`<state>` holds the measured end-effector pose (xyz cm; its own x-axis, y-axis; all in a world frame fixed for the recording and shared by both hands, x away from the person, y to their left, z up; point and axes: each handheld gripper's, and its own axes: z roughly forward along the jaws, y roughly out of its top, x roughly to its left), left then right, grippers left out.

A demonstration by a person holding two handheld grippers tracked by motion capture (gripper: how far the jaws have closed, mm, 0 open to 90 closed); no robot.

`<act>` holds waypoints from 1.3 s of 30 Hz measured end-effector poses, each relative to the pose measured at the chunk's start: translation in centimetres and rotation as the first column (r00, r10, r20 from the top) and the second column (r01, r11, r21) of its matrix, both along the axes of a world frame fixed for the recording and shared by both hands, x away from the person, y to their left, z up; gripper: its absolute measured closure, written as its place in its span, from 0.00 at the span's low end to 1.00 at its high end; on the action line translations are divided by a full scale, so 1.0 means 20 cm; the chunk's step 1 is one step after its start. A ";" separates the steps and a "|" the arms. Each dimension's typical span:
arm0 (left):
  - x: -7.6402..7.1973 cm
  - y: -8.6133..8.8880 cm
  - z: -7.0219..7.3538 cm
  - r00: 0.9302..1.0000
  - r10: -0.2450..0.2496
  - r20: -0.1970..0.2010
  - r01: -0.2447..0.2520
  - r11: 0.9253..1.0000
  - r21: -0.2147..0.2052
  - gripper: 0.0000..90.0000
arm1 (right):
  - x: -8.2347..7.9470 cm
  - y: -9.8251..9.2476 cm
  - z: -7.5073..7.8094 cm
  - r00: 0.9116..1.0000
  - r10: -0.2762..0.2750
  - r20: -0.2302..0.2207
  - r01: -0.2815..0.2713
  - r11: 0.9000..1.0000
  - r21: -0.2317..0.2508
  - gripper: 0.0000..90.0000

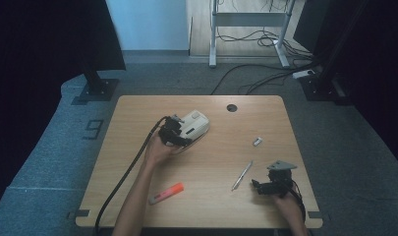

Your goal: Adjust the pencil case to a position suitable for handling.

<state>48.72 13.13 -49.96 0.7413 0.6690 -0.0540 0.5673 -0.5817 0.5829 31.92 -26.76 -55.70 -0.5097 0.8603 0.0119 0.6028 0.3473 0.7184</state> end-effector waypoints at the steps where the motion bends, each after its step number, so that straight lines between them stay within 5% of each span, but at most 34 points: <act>1: 0.00 0.00 -0.01 1.000 0.006 0.006 -0.006 1.000 0.011 0.35 | 0.00 0.00 0.00 1.000 0.000 0.000 0.000 1.000 0.000 0.01; 9: 0.00 0.01 -0.05 1.000 0.019 0.006 -0.019 0.999 0.047 0.39 | 0.00 0.00 0.00 1.000 0.000 0.000 0.000 1.000 0.000 0.01; 18: -0.03 0.06 -0.05 1.000 0.018 -0.008 -0.018 1.000 0.003 0.43 | 0.00 0.00 0.00 1.000 0.000 0.000 0.000 1.000 0.000 0.01; 24: -0.10 0.05 -0.09 0.997 0.016 0.073 -0.020 0.998 0.058 0.47 | 0.00 0.00 0.00 1.000 -0.001 0.001 0.001 1.000 0.000 0.01; 33: -0.17 0.06 -0.07 0.996 0.011 0.084 -0.018 0.996 0.083 0.59 | 0.00 0.00 0.00 1.000 0.000 0.000 0.000 1.000 0.000 0.01; 39: -0.24 0.09 -0.07 0.997 0.009 0.082 -0.014 0.998 0.060 0.64 | 0.00 0.00 0.00 1.000 0.000 0.000 0.000 1.000 0.000 0.01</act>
<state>44.02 15.03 -51.29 0.7337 0.6778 0.0468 0.5264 -0.6106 0.5917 31.91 -26.75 -55.70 -0.5096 0.8603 0.0120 0.6029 0.3472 0.7183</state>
